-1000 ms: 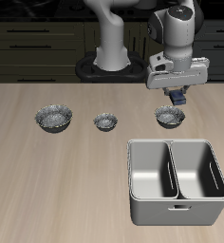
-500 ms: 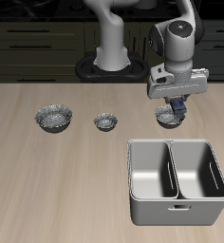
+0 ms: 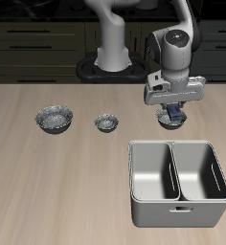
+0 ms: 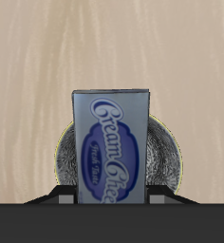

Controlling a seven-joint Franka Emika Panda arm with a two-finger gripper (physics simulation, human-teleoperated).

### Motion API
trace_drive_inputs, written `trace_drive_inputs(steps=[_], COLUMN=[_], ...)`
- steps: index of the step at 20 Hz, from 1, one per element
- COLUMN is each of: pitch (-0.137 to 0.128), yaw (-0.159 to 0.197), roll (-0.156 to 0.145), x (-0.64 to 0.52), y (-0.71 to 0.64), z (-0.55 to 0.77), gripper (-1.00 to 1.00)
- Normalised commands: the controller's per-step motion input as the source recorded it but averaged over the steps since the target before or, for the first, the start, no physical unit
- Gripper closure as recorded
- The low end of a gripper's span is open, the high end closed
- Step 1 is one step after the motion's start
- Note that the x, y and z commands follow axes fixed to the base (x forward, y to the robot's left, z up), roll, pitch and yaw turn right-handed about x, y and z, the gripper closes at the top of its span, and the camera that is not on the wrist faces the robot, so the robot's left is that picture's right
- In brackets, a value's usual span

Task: Place the cream cheese in the middle-sized bowl

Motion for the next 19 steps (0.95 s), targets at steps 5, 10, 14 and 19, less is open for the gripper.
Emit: trace_drive_inputs(steps=[5, 10, 14, 19], pitch=[0.036, 0.068, -0.005, 0.009], yaw=[-0.002, -0.001, 0.006, -0.001], roll=[0.088, 0.052, -0.005, -0.006], x=[0.03, 0.01, -0.01, 0.02], y=[0.02, 0.06, 0.04, 0.01], z=[-0.14, -0.11, 0.03, 0.01], gripper=[-1.00, -1.00, -1.00, -1.00])
